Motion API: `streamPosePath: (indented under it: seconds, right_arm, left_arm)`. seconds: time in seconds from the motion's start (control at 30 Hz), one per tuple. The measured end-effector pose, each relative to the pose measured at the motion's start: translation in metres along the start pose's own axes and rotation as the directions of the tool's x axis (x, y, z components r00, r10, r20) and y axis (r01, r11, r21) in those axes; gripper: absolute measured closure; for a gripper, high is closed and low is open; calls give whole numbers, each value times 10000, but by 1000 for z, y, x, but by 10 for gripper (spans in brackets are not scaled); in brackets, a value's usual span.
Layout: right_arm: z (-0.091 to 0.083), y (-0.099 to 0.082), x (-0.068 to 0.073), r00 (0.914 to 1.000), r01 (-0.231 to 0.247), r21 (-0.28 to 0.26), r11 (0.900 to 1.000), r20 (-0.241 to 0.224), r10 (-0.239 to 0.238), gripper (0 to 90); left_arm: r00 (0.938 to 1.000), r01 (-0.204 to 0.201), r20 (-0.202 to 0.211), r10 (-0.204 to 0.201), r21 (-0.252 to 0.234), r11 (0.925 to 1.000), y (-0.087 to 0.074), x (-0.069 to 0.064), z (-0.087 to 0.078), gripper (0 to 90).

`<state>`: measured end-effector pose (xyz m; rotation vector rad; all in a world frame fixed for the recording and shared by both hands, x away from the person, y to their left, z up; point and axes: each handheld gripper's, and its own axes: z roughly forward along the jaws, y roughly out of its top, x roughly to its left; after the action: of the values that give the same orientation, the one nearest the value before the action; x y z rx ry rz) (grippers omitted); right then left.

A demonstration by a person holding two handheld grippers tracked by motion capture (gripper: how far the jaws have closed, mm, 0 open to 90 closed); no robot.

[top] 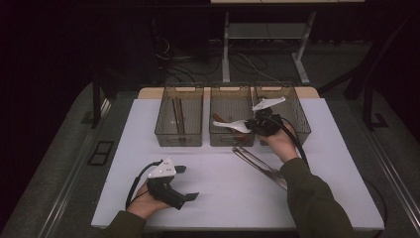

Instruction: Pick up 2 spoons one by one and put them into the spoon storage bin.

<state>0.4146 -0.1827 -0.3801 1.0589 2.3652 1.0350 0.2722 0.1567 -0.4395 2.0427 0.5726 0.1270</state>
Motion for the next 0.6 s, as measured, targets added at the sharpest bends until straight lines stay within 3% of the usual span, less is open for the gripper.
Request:
streamPosePath:
  seconds: [0.1,0.33,0.6]
  right_arm:
    - [3,-1,2,9999,98,154,9998,-56,-97,827]
    - [-1,1,1,9996,-110,-352,9993,-249,101,738]
    - [-13,1,-1,9937,-676,-754,9949,-940,604,628]
  left_arm:
    - [10000,-13,6,13,17,10000,0,0,0,0]
    - [10000,28,18,-28,-23,10000,0,0,0,0]
    - [10000,15,0,-15,5,10000,0,0,0,0]
